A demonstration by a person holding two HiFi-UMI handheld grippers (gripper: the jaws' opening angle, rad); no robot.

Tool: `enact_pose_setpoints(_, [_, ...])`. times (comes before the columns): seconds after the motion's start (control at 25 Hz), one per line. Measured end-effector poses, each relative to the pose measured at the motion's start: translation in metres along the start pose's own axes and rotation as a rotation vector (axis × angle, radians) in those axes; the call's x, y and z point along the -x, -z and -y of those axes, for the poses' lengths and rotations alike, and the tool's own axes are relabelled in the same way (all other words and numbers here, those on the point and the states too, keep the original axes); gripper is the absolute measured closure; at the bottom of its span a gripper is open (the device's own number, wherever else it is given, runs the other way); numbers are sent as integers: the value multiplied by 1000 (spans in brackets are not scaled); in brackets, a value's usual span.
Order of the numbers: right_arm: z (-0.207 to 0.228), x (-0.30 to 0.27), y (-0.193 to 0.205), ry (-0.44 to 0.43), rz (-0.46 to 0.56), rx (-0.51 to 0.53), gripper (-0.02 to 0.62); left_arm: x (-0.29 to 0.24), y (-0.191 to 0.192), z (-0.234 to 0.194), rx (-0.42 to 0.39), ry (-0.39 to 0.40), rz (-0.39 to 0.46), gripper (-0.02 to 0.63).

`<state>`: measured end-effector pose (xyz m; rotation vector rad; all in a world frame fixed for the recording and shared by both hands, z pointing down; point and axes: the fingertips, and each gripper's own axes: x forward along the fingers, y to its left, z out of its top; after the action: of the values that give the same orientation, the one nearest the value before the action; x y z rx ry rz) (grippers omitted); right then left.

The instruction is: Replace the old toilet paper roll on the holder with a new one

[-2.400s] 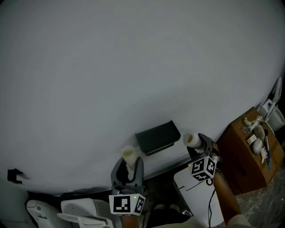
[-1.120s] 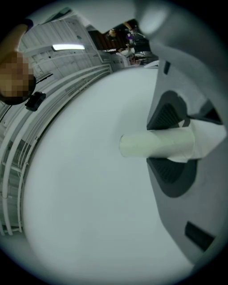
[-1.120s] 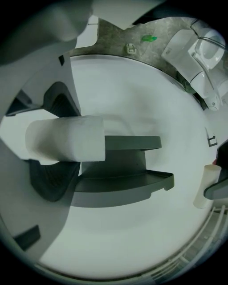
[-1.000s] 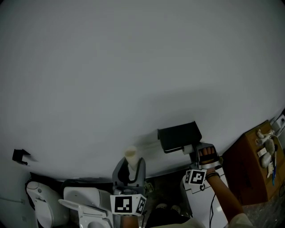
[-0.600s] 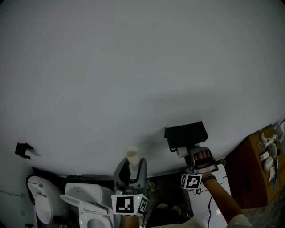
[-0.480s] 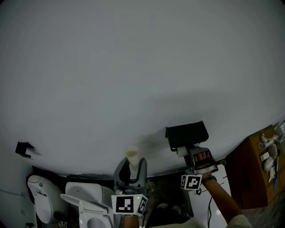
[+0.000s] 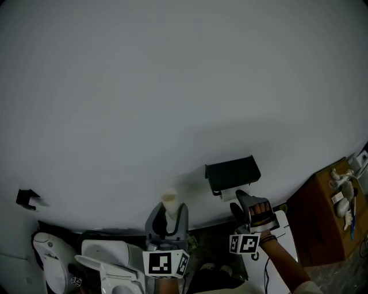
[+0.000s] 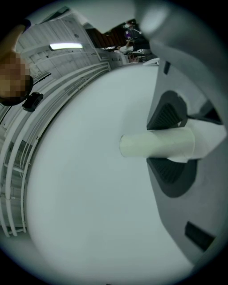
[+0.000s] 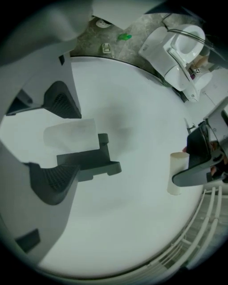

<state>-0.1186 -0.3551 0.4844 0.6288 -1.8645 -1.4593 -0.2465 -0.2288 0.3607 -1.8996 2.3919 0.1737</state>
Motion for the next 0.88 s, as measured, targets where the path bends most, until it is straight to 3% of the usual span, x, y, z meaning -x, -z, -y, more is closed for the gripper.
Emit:
enact_pose_setpoints(0.16, [22, 21, -2, 16, 31, -193, 279, -7, -5, 11, -41, 15, 1, 408])
enact_pose_setpoints(0.48, [94, 50, 31, 89, 94, -938, 281, -25, -14, 29, -28, 54, 28, 408])
enact_pose_setpoints(0.64, [118, 61, 49, 126, 120, -1192, 290, -32, -17, 37, -18, 63, 35, 408])
enact_pose_setpoints(0.88, [135, 74, 83, 283, 95, -1361, 503, -37, -22, 39, -12, 58, 46, 408])
